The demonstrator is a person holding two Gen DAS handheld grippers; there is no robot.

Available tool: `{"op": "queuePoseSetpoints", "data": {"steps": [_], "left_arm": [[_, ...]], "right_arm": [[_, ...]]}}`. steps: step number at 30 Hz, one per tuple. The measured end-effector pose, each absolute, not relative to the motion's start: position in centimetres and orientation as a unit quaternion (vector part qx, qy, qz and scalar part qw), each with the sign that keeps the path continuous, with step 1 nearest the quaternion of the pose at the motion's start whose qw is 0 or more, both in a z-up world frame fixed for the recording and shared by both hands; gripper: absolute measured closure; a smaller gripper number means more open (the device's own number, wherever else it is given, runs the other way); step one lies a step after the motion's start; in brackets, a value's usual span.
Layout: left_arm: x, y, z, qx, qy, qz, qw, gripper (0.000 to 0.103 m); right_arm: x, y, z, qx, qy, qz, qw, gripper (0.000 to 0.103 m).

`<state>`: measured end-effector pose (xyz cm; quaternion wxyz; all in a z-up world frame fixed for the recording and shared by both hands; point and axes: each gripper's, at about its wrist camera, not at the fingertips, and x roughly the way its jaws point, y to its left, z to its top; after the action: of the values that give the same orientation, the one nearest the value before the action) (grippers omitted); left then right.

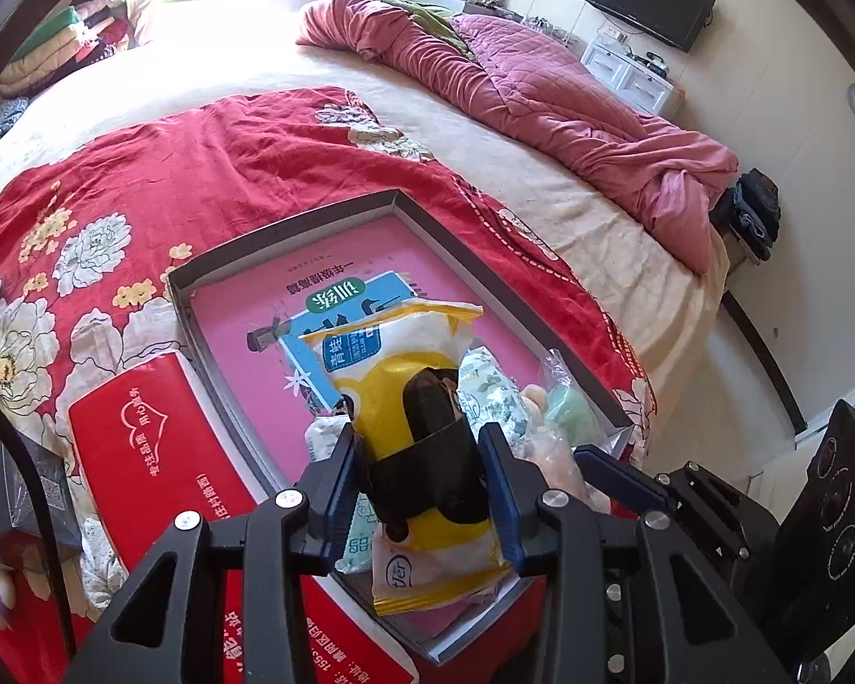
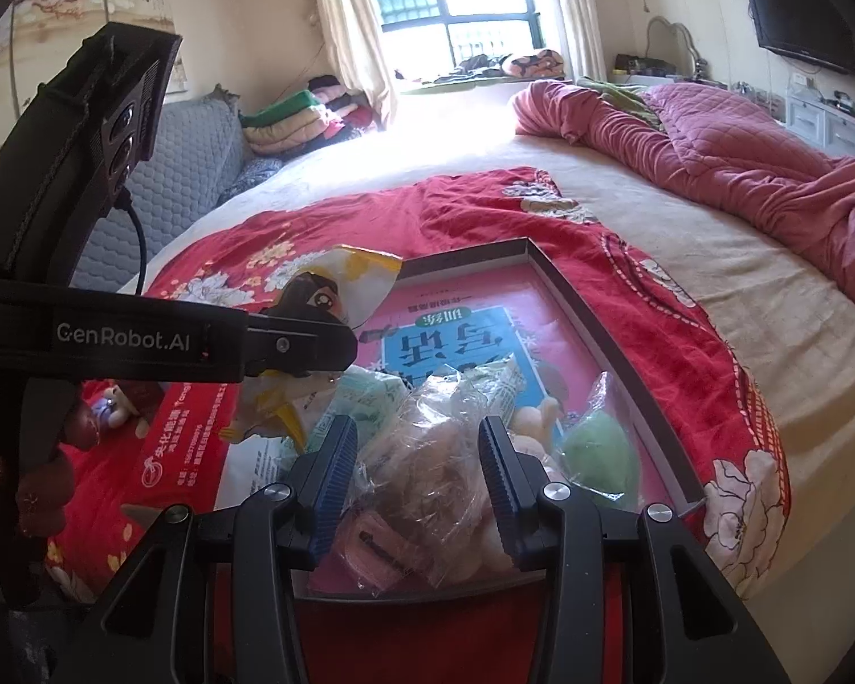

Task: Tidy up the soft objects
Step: 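Lower both items into the pink tray and open both tools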

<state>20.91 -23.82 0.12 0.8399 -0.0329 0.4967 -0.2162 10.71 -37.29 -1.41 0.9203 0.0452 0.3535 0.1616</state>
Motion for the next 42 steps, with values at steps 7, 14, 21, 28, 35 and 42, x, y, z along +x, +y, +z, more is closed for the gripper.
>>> {"op": "queuePoseSetpoints", "data": {"steps": [7,14,21,28,35,42], "left_arm": [[21.2,-25.3,-0.6,-0.018,0.503,-0.224,0.834,0.062],[22.0,-25.8,-1.6,-0.011,0.516,-0.219,0.828,0.062],[22.3,-26.1,-2.1,-0.015,0.526,-0.225,0.82,0.062],[22.1,-26.3,-2.2,-0.008,0.525,-0.224,0.821,0.062],[21.8,-25.4,-1.9,-0.019,0.521,-0.22,0.824,0.062],[21.2,-24.5,-0.9,-0.017,0.51,-0.211,0.834,0.062]], "right_arm": [[11.2,-37.0,-2.2,0.017,0.362,0.145,0.921,0.057],[11.6,-36.5,-3.0,-0.026,0.359,0.13,0.924,0.057],[11.9,-35.8,-3.7,-0.048,0.357,0.138,0.923,0.054],[12.4,-36.3,-4.5,-0.047,0.375,0.13,0.917,0.044],[12.2,-36.8,-4.2,-0.034,0.371,0.13,0.919,0.034],[12.0,-37.8,-3.2,0.004,0.358,0.123,0.925,0.029]]}}
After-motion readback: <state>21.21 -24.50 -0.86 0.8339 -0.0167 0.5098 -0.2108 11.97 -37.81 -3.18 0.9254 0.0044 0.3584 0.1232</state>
